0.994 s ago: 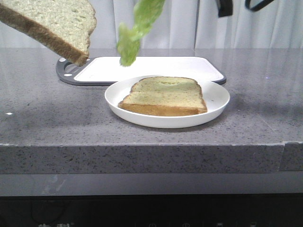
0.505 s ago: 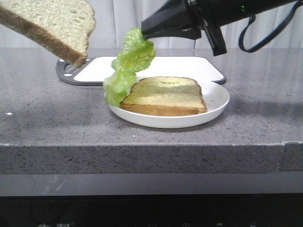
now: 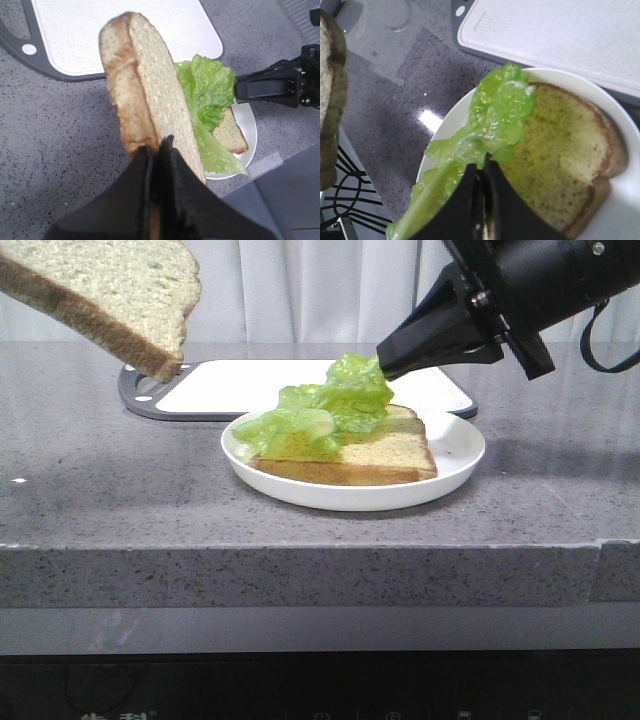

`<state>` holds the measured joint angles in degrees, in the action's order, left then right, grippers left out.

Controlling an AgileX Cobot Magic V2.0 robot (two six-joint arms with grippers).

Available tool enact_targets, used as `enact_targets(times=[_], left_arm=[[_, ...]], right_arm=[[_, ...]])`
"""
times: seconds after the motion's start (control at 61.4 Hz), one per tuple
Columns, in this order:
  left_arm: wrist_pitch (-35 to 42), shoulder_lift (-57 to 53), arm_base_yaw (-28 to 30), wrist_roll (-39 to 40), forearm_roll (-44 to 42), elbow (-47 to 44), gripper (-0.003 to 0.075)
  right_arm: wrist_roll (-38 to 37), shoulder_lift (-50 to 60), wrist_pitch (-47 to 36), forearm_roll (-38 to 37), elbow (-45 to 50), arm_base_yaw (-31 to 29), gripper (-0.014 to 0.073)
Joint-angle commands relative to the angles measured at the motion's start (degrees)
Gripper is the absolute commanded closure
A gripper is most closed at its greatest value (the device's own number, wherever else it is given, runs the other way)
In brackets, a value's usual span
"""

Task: Left arm grabs bread, right arm adds lettuce
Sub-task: 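Carry the lettuce with the right gripper and lay it on the bottom slice, then open the right gripper and withdraw it from the plate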

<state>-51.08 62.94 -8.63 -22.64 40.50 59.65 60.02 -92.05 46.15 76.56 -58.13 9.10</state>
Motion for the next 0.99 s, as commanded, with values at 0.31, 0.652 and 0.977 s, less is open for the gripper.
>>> enact_targets(times=[0.31,0.652,0.977], left_arm=[[2.8,-0.7,0.1,-0.2,2.6,1.6,0.0741],[2.7,-0.7,0.1,-0.2,4.8,1.6,0.0741],[2.3,4.3,-4.2,-11.8,21.9,1.6,0.0741]], right_arm=[[-0.3,2.6,0.0,-1.9,-1.7,-0.5,0.037],[-11.2,14.6,-3.6,-17.3,-1.7,-0.6,0.0252],[-43.0,27.6,2.5,-51.2,-1.5,-0.6,0.0252]])
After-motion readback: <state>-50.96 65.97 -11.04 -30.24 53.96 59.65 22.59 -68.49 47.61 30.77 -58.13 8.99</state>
